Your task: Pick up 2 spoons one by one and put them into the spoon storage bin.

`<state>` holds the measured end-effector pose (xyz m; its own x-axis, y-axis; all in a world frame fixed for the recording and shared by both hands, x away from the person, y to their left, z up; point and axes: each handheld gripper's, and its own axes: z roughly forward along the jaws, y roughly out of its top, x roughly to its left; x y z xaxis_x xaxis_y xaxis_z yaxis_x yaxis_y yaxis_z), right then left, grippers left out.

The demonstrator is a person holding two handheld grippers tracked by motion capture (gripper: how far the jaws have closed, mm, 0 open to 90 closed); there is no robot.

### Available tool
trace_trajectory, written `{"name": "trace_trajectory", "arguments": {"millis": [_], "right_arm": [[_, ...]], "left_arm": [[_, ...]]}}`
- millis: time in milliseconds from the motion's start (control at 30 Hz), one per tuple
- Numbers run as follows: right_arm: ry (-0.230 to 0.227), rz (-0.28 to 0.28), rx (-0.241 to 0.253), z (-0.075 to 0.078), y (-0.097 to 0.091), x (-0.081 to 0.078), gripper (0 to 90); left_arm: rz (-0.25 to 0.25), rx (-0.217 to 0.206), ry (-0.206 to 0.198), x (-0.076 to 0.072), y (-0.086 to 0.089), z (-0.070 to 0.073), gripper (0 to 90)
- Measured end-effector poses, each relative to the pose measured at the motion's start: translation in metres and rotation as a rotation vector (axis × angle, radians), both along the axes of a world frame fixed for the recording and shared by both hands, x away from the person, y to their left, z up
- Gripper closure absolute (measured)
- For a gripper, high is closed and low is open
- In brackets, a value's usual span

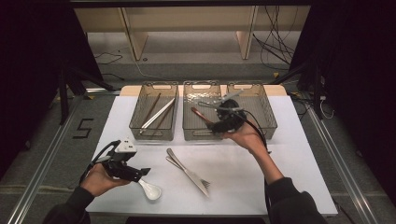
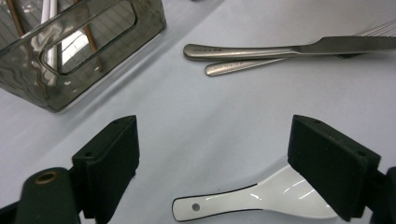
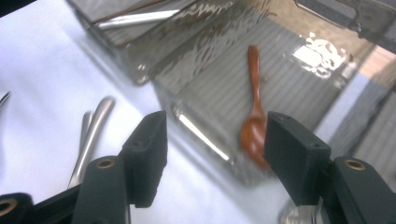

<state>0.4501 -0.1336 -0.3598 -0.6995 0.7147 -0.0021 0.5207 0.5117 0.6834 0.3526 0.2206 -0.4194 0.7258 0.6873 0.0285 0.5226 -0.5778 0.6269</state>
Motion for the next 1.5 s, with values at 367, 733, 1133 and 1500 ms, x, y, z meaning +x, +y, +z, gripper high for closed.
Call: {"name": "trace_trajectory", "arguments": {"millis": [367,733,1133,1500], "right_arm": [[-0.024,-0.002,0.041,-0.013,-0.046,-0.056,38.0],[-0.012,-0.04,0.075,-0.031,-0.066,-0.089,35.5],[0.007,-0.021,0.125,-0.041,-0.062,-0.113,32.4],[0.014,-0.005,0.129,-0.042,-0.062,-0.124,32.3]], "left_arm": [[-0.096,0.061,0.04,-0.001,0.001,0.0,16.9],[-0.145,0.107,0.076,-0.002,0.0,-0.006,16.3],[-0.197,0.218,0.098,-0.002,-0.006,-0.016,16.2],[-0.248,0.287,0.111,0.0,-0.013,-0.023,16.4]]}}
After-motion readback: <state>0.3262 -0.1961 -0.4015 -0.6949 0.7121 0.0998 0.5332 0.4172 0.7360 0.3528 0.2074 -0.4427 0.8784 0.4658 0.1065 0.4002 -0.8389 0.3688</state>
